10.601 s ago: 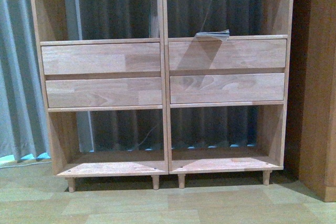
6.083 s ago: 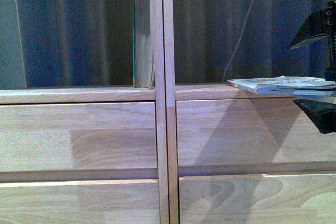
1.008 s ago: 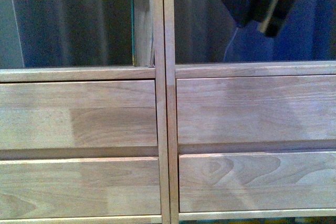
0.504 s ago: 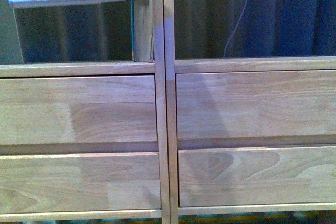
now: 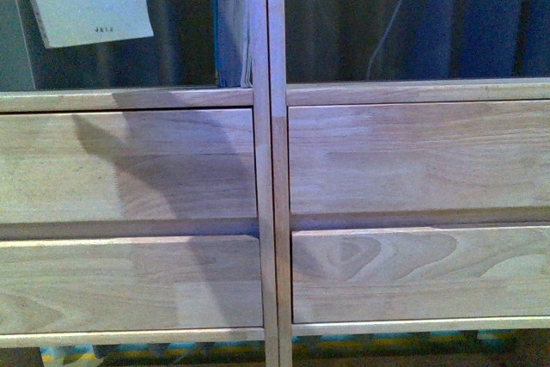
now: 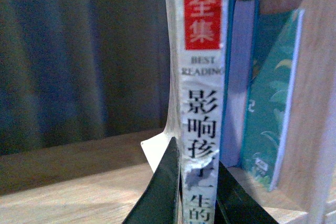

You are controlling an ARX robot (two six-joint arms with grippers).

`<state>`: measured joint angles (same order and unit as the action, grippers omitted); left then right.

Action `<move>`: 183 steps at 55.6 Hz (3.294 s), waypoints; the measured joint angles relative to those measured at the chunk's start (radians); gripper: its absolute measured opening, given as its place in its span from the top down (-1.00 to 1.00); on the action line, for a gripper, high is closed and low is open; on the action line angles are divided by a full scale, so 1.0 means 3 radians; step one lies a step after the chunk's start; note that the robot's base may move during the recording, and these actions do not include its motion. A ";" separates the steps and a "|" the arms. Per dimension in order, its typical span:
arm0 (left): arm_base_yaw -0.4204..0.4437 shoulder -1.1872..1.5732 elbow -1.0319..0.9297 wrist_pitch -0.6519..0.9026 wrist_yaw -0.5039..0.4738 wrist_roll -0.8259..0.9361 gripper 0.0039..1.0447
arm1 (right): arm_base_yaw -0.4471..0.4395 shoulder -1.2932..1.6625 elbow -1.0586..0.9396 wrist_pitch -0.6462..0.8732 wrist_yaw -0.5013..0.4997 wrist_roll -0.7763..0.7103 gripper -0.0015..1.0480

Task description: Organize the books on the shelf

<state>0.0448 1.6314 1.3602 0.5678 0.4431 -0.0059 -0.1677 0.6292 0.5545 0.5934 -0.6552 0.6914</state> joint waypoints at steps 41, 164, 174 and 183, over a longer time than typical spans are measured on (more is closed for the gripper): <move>-0.0454 0.1835 0.2440 -0.1011 -0.1067 0.1132 0.88 | 0.0402 -0.0710 -0.0256 -0.0478 0.0108 -0.0813 -0.86; 0.0037 -0.3142 -0.2385 -0.1685 -0.1409 0.0045 -0.17 | 0.1701 -0.0848 -0.0031 -0.2457 0.3154 -0.2146 -0.36; -0.0142 -0.3480 -0.3059 -0.1406 -0.1464 0.0038 0.48 | 0.1330 -0.1180 -0.0573 -0.2338 0.2912 -0.2244 0.27; -0.0144 -0.3721 -0.3452 -0.1261 -0.1476 0.0027 0.95 | 0.1047 -0.1386 -0.0905 -0.2238 0.2578 -0.2276 0.80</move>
<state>0.0017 0.5152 0.3244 0.1894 0.0002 0.0021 0.1463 0.2134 0.2829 -0.0780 0.1181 0.0086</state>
